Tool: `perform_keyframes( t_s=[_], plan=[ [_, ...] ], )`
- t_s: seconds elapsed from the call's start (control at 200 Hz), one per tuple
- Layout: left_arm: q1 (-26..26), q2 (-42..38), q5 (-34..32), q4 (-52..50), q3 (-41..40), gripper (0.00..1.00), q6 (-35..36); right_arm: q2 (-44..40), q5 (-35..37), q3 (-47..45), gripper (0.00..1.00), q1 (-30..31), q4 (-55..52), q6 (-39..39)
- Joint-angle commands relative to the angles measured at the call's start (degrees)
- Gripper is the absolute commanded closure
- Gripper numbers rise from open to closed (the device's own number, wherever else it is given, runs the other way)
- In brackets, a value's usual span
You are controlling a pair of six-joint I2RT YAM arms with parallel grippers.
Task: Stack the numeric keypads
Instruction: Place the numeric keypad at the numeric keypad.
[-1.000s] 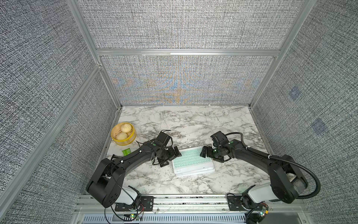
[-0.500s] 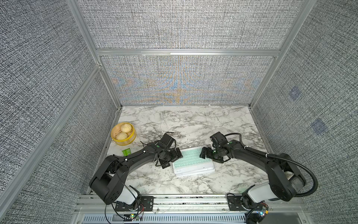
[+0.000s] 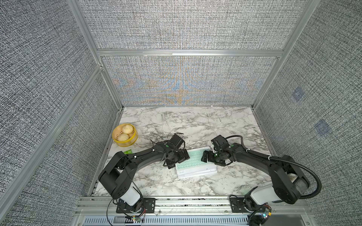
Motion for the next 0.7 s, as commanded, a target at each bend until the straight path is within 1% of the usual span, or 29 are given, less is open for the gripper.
perform_keyframes(
  t_s=[0.0,0.12,0.28,0.405,0.485,0.55,0.63,0.695],
  plan=[
    [-0.76,0.83,-0.77,-1.08,1.52,0.01,0.54,-0.71,-0.74,-0.03,0.01,0.34,-0.92,0.46],
    [-1.26,0.70,-1.35,-2.32,2.22,0.01,0.19,-1.50,-0.18,-0.33,0.01,0.45,-1.39,0.44],
    [-1.35,-1.32,-2.93,-3.39,1.03,0.01,-1.38,-2.26,0.43,-0.43,0.01,0.60,-2.15,0.34],
    [-1.26,-3.39,-5.38,-6.19,0.69,0.01,-2.03,-3.36,1.51,-0.06,0.01,0.61,-3.31,-0.20],
    [-1.23,-5.32,-8.34,-9.63,1.68,0.01,-1.05,-4.83,3.71,0.85,0.01,0.52,-4.79,-0.80],
    [-1.19,-7.44,-12.00,-13.70,3.35,0.01,0.71,-6.03,6.48,1.82,0.01,0.43,-6.12,-1.47],
    [-0.76,-9.98,-18.53,-20.36,7.02,0.01,2.29,-7.67,10.12,3.62,0.01,0.16,-7.35,-2.71],
    [-0.16,-11.67,-25.27,-23.45,10.35,0.01,6.92,-8.79,13.24,5.72,0.01,-0.22,-8.20,-4.12]
  ],
)
